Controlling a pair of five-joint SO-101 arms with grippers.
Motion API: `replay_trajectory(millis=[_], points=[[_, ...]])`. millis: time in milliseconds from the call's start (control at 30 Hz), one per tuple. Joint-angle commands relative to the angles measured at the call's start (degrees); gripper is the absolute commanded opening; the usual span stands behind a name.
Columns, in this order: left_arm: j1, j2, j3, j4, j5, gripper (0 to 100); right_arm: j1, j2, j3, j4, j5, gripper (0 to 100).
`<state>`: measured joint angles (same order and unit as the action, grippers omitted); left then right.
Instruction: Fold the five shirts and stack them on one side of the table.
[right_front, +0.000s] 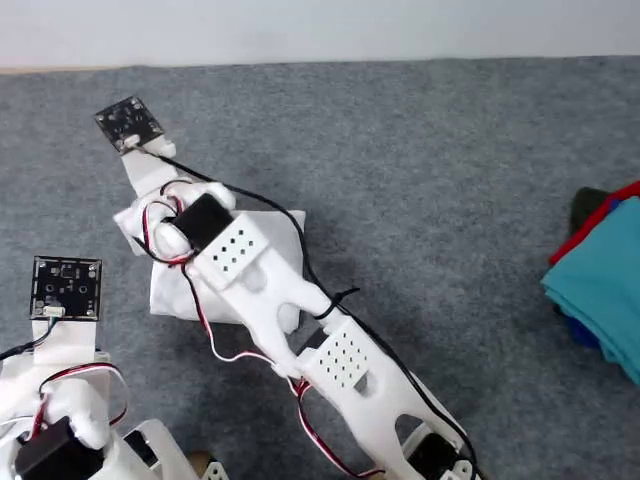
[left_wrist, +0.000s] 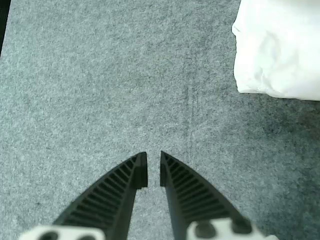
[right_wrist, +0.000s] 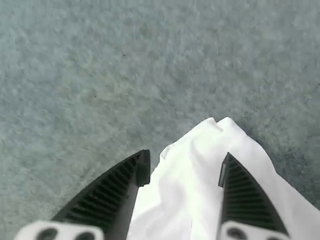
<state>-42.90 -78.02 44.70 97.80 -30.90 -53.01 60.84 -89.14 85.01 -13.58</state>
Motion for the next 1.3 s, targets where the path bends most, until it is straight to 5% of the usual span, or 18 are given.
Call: replay_trajectory(millis=[0,333,1133,1267], points=[[0.18,-0.26,-0.22,-0.62,-0.26,6,2.59,-2.07,-4.4,6.73,-0.35,20.0],[0.18,-0.26,-0.13,-0.62,-0.26,6,6.2,-0.13,-1.49,16.31,-0.7,12.8],[0.26,-0.26,-0.13,-0.18,-0.26,6,6.37,8.04,-0.35,16.4,-0.79,12.0],[0.26,-0.26,-0.13,-0.18,-0.26,6,4.53,6.46,-0.79,16.75,-0.44,0.9]])
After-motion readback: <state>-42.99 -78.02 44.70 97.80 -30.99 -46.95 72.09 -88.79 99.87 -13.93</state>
